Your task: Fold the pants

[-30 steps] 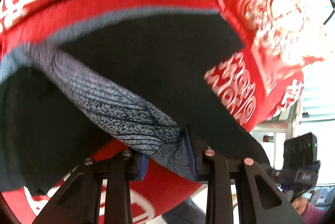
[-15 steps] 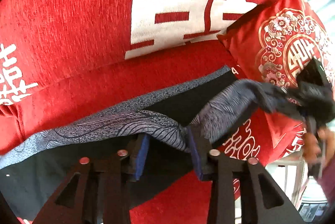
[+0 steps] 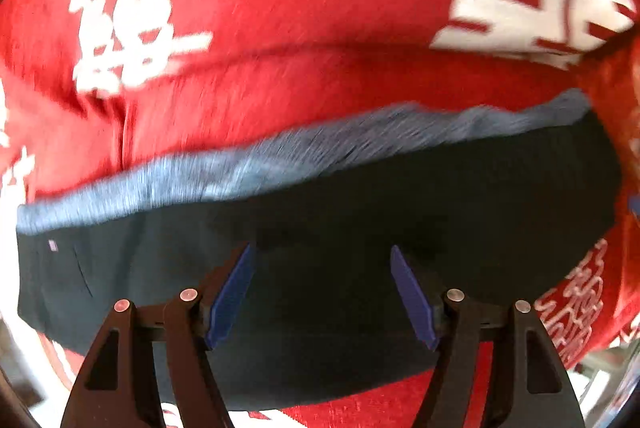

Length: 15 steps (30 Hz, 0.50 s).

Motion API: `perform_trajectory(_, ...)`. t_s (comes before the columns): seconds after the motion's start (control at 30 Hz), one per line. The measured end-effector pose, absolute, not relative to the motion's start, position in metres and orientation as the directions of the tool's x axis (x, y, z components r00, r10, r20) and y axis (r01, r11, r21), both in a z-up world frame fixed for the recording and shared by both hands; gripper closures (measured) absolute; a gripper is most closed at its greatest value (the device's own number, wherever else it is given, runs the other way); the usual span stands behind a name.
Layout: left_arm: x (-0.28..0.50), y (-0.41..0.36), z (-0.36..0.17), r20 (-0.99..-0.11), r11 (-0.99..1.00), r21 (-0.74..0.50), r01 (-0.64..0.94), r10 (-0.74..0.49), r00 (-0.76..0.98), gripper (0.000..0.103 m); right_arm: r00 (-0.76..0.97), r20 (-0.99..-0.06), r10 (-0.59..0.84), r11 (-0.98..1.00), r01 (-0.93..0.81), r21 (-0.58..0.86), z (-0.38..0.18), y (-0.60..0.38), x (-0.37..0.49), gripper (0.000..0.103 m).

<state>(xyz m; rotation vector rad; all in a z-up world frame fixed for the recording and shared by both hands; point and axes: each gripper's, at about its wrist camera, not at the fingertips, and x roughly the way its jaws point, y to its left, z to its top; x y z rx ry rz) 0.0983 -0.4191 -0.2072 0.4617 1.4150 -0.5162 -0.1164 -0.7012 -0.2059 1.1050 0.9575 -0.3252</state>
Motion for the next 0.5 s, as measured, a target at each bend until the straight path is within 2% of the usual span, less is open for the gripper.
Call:
perform_trajectory(0.07,0.098,-0.413,-0.214,-0.995,0.815,0.006,0.579,-0.051,0.082,0.032,0.567,-0.781,0.262,0.401,0.672,0.623,-0.228,-0.702,-0.12,0.046)
perform_trajectory(0.23,0.098,-0.413,-0.222,-0.994,0.81,0.023,0.585,-0.043,0.098,0.032,0.635,-0.724,0.268,0.279,0.668,0.689,-0.259,-0.704,-0.118,0.05)
perform_trajectory(0.27,0.097,-0.415,-0.225,-0.994,0.81,0.029,0.585,-0.037,0.101,0.032,0.649,-0.714,0.264,0.254,0.667,0.7,-0.262,-0.707,-0.117,0.054)
perform_trajectory(0.3,0.097,-0.416,-0.227,-0.994,0.81,0.037,0.585,-0.028,0.102,0.032,0.653,-0.712,0.257,0.248,0.668,0.702,-0.261,-0.708,-0.116,0.094)
perform_trajectory(0.4,0.096,-0.415,-0.224,-0.995,0.814,0.033,0.58,-0.031,0.1,0.032,0.645,-0.73,0.223,0.323,0.658,0.68,-0.235,-0.707,-0.12,0.096)
perform_trajectory(0.47,0.09,-0.415,-0.227,-0.995,0.81,0.039,0.585,-0.023,0.098,0.03,0.592,-0.778,0.21,0.402,0.673,0.62,-0.227,-0.696,-0.127,0.096)
perform_trajectory(0.5,0.09,-0.413,-0.23,-0.995,0.811,0.043,0.583,-0.019,0.1,0.019,0.559,-0.8,0.218,0.417,0.688,0.594,-0.233,-0.693,-0.132,0.096)
